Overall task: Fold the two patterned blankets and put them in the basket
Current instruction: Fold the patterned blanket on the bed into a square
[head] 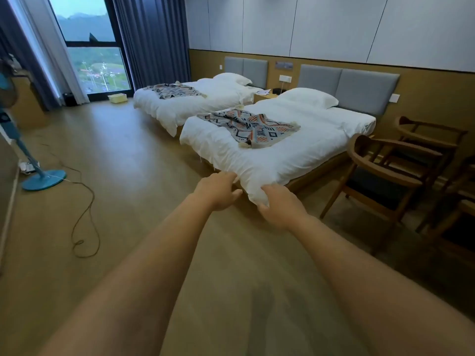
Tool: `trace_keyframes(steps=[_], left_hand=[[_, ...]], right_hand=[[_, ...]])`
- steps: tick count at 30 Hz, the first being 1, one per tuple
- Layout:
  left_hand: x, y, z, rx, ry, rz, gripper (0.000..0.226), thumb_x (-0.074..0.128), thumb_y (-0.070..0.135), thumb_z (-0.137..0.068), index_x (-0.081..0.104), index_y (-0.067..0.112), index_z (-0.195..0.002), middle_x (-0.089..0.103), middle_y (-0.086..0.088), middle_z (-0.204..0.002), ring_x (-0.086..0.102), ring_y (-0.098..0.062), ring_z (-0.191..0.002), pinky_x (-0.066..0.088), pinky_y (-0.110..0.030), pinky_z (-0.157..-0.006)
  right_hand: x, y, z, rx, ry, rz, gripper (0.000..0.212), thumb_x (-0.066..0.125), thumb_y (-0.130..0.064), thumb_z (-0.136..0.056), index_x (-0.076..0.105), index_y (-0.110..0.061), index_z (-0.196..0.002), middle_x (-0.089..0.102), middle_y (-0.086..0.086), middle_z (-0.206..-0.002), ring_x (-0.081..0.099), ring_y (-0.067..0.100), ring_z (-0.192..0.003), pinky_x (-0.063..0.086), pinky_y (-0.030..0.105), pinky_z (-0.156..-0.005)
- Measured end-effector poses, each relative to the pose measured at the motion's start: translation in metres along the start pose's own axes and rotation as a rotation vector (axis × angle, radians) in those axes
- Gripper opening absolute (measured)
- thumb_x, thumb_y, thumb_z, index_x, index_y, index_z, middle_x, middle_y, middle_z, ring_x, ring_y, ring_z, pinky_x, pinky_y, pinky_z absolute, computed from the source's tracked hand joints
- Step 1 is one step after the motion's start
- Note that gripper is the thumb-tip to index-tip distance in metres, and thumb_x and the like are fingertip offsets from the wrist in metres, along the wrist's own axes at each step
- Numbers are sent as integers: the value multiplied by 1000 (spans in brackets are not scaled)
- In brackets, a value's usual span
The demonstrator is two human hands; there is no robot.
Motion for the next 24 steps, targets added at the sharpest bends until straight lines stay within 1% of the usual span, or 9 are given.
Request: trace_keyframes(steps=[6,8,12,15,20,24], left_hand=[[-4,-64,-89,-13,-19,-19,47,46,44,-90,46,15,-126,55,-8,-126,55,-26,-111,47,-41,-89],[-4,-80,-115,-19,-3,-23,48,47,45,-89,46,16,-127,55,-8,-127,55,-26,-111,47,-41,-89],[10,-106,-157,-22,-51,-38,50,47,44,-90,43,15,-130,52,-9,-131,52,-27,-116,46,-43,-95],[17,-123,-194,-6,-52,-35,50,46,44,-90,43,15,-130,51,-8,-132,52,-27,-117,45,-43,-94],[34,-149,-265,-5,-86,-6,43,46,42,-89,50,13,-121,56,-9,-121,55,-27,-107,47,-46,-92],[39,-176,-342,-21,-74,4,38,47,40,-89,50,13,-115,56,-9,-118,54,-28,-104,47,-46,-89]], right_hand=[[10,-3,-106,64,-13,-31,45,47,-32,-93,40,-14,-134,46,7,-136,45,25,-121,38,36,-98],[17,-5,-135,56,-27,-23,46,47,-32,-93,39,-13,-134,46,8,-136,44,25,-122,38,36,-99],[33,-2,-186,63,-65,-12,46,46,-31,-94,39,-12,-134,45,10,-137,43,26,-123,37,36,-100],[46,5,-224,56,-72,-23,44,45,-30,-94,39,-11,-134,45,10,-137,42,26,-124,36,37,-101],[66,26,-300,51,-78,-15,44,45,-32,-93,40,-12,-133,46,10,-137,43,27,-123,36,37,-101],[75,45,-381,30,-65,-11,47,45,-32,-93,40,-11,-134,46,11,-137,42,29,-124,35,39,-102]])
Point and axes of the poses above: each hand's wrist, its own z-axis away from the middle knuckle, its own x-axis out of the palm, y = z × x, the point moved 9 cm from there along -z, towards the middle knuckle
